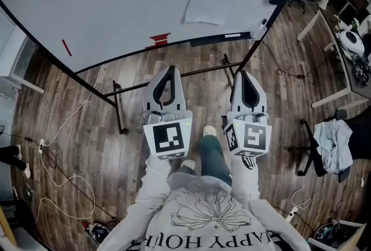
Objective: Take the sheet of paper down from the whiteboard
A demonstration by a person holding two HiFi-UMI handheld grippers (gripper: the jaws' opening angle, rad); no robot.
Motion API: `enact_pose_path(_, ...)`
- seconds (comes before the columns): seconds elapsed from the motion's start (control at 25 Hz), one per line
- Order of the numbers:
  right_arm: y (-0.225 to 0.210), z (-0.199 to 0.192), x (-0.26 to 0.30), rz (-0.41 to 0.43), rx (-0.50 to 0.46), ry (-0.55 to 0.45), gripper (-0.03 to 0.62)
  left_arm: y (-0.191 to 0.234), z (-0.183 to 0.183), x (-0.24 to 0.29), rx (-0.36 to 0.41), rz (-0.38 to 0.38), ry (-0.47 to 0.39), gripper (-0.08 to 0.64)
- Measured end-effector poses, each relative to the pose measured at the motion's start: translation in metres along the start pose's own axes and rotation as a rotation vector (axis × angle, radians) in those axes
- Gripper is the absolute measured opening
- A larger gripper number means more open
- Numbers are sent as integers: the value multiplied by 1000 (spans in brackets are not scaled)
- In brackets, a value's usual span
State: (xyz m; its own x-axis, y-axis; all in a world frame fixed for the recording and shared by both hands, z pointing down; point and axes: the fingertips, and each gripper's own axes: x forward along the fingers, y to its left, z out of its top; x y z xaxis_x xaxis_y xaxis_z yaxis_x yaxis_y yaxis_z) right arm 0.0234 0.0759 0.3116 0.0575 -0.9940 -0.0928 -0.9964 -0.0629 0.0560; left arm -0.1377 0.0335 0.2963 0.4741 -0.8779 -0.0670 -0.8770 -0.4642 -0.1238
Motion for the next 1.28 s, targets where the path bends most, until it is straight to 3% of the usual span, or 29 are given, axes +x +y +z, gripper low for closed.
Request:
enact_pose_path(0.24,-33,-6,54,28,8,-10,3,-13,-1,54,24,16,-5,3)
enact_pose_path(0.8,-113,-2,210,162,-18,-66,3,-27,2,209,27,172,-12,5)
enact_pose_path(1.28,-143,-27,282,234,-2,-36,3,-23,-17,277,22,278,38,5)
